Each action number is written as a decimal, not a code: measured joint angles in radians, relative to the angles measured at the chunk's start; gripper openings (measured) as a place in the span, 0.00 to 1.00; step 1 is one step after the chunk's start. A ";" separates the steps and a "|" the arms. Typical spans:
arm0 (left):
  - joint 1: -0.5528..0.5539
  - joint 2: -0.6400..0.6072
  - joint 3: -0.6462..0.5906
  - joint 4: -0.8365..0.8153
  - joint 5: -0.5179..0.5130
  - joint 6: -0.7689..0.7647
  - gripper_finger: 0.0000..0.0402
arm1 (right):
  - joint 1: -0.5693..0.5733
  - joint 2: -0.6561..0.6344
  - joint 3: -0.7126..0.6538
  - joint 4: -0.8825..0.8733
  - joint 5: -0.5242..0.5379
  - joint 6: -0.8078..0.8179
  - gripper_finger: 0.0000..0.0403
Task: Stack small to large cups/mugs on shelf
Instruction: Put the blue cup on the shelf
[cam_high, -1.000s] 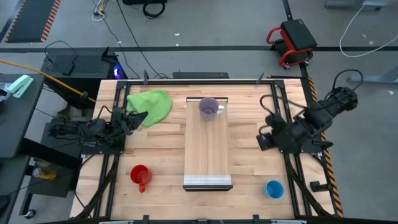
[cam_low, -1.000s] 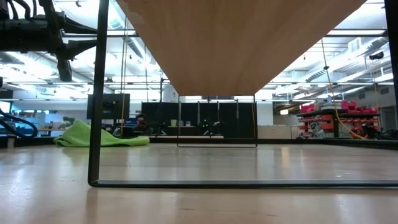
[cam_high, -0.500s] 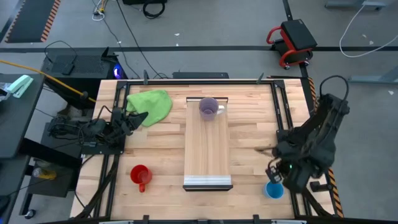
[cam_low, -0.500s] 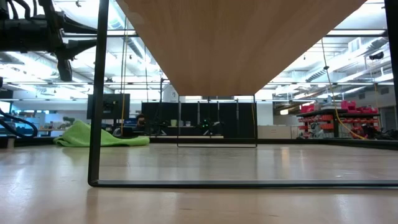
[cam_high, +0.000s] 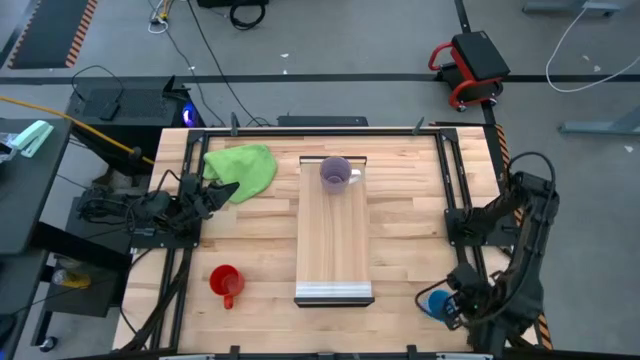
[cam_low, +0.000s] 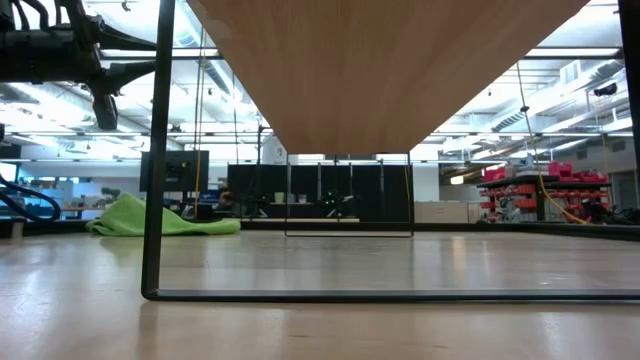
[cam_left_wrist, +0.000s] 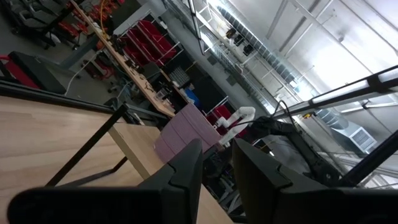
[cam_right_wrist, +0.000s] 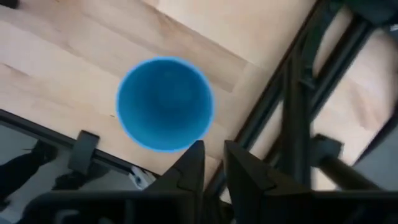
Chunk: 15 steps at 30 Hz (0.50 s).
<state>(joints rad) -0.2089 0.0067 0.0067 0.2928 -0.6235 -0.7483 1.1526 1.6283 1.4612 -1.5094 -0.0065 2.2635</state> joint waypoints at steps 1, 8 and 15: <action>0.000 0.000 0.000 0.000 0.000 0.000 0.24 | -0.003 0.012 0.000 0.011 -0.001 0.008 0.19; 0.000 0.000 0.000 -0.031 0.022 -0.016 0.24 | -0.044 0.074 0.000 0.048 -0.004 0.023 0.27; 0.000 0.000 0.000 -0.044 0.063 -0.032 0.24 | -0.059 0.079 0.000 0.051 -0.046 0.051 0.27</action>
<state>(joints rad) -0.2086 0.0071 0.0067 0.2489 -0.5606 -0.7802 1.0935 1.7073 1.4609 -1.4581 -0.0529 2.3142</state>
